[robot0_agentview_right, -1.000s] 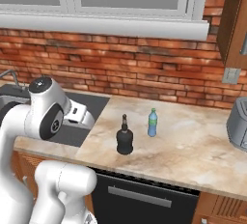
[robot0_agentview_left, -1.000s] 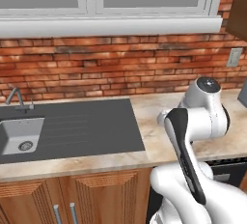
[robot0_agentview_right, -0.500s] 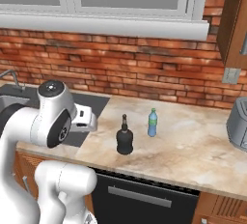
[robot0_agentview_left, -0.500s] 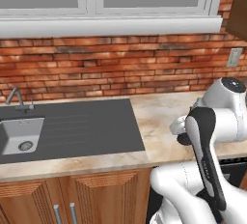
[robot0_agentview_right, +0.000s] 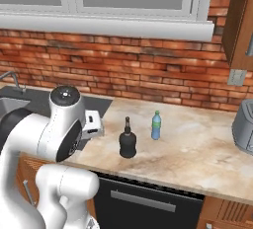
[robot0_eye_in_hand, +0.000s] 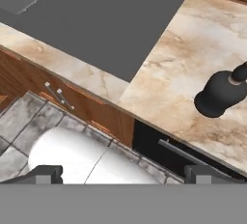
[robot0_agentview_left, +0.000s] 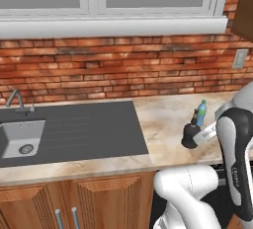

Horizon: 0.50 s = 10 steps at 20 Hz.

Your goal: Place the drinks on the dining counter in a tight cluster.

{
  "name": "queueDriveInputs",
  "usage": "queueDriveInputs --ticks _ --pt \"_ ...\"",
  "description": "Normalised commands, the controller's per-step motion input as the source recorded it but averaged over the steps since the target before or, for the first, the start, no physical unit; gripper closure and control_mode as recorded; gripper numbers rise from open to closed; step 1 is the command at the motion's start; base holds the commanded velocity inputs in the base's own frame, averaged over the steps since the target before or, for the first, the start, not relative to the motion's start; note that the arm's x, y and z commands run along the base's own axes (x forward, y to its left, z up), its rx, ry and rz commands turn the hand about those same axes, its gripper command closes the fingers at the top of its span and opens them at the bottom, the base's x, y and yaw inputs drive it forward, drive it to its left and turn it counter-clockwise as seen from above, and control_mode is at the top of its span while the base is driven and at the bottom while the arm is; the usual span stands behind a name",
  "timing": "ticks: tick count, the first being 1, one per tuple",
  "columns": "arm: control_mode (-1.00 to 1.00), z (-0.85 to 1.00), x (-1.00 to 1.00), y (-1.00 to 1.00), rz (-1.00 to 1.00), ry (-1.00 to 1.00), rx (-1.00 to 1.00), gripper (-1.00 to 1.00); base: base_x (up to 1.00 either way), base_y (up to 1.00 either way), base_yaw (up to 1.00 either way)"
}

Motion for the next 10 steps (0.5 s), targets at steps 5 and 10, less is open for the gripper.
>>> queueDriveInputs --ticks 5,10 --pt "-1.0 0.0 -0.23 -0.29 0.02 -0.06 0.03 -1.0 0.0 0.0 0.0" --pt "-1.0 -0.02 -0.08 -0.33 0.0 -0.21 0.06 -1.0 0.0 0.0 0.0"
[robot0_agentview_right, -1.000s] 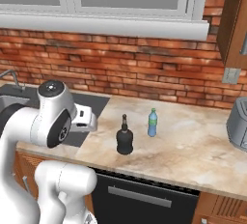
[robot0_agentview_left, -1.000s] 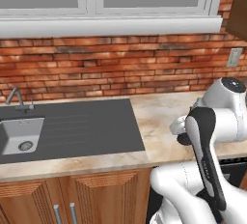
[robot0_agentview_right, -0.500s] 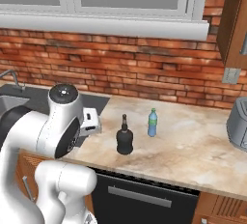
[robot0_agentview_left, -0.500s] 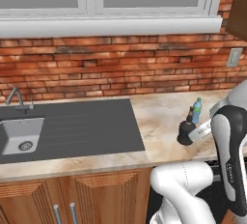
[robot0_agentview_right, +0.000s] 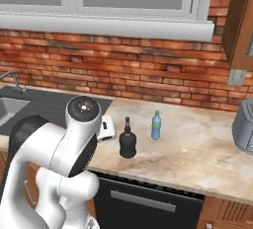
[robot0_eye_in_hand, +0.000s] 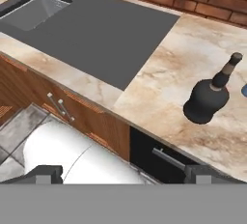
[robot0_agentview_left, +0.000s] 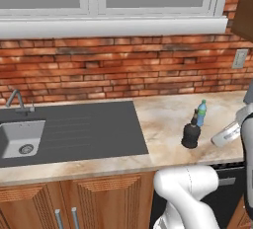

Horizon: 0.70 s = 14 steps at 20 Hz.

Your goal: Place the drinks on the dining counter in a tight cluster.

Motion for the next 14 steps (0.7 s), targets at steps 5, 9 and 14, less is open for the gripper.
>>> queueDriveInputs --ticks 5,9,14 --pt "-1.0 -0.08 0.0 -0.28 0.0 -0.32 0.03 -1.0 0.0 0.0 0.0" --pt "-1.0 -0.21 0.01 -0.28 0.0 -0.27 0.0 -1.0 0.0 0.0 0.0" --pt "-1.0 -0.33 0.19 -0.27 0.0 -0.17 0.01 -1.0 0.0 0.0 0.0"
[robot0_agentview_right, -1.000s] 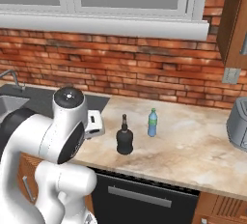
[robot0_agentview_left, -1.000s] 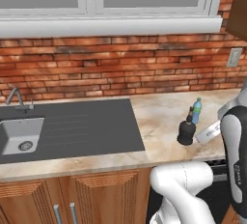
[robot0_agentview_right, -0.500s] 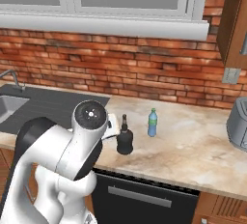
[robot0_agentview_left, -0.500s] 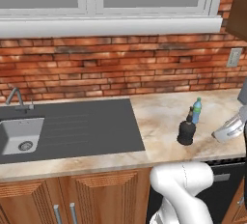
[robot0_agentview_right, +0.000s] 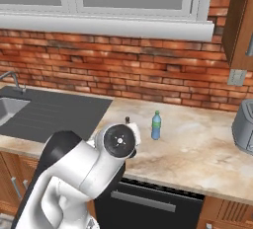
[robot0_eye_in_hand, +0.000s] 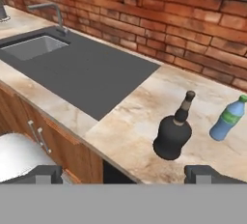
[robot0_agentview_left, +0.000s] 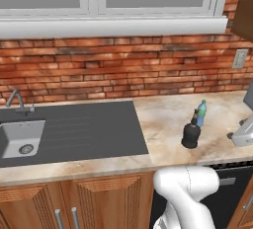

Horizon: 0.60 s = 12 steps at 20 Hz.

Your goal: Place the drinks on the dining counter in a tight cluster.

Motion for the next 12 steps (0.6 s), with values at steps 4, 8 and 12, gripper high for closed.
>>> queueDriveInputs --ticks 4,8,12 --pt "-1.0 -0.26 0.33 -0.28 0.0 -0.06 0.08 -1.0 0.0 0.0 0.0" --pt "-1.0 -0.33 0.3 -0.23 0.0 -0.08 0.09 -1.0 0.0 0.0 0.0" --pt "-1.0 -0.3 0.39 -0.13 0.0 -0.15 0.04 -1.0 0.0 0.0 0.0"
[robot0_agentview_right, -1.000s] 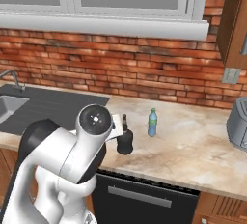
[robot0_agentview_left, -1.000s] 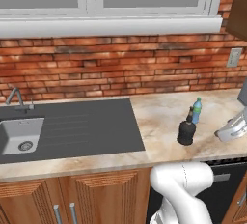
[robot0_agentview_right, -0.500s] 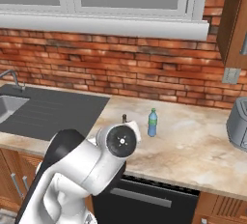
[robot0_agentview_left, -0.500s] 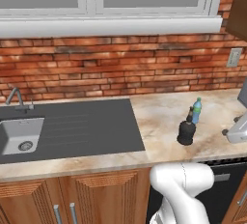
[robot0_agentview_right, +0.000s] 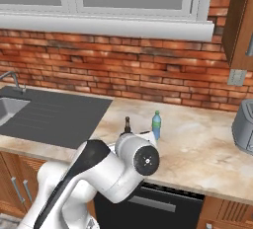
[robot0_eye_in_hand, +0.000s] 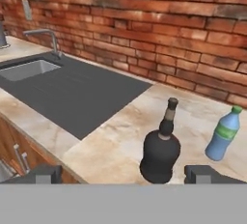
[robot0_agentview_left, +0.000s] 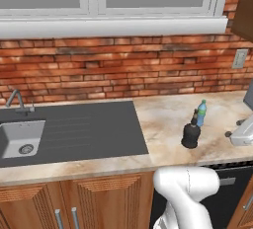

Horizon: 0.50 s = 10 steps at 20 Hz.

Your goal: Place the drinks on the dining counter in a tight cluster.

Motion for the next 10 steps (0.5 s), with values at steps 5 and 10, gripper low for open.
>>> queueDriveInputs --ticks 5,10 --pt "-1.0 -0.24 0.4 -0.08 0.0 -0.15 0.02 -1.0 0.0 0.0 0.0" --pt "-1.0 -0.16 0.36 -0.07 0.0 -0.01 0.12 -1.0 0.0 0.0 0.0"
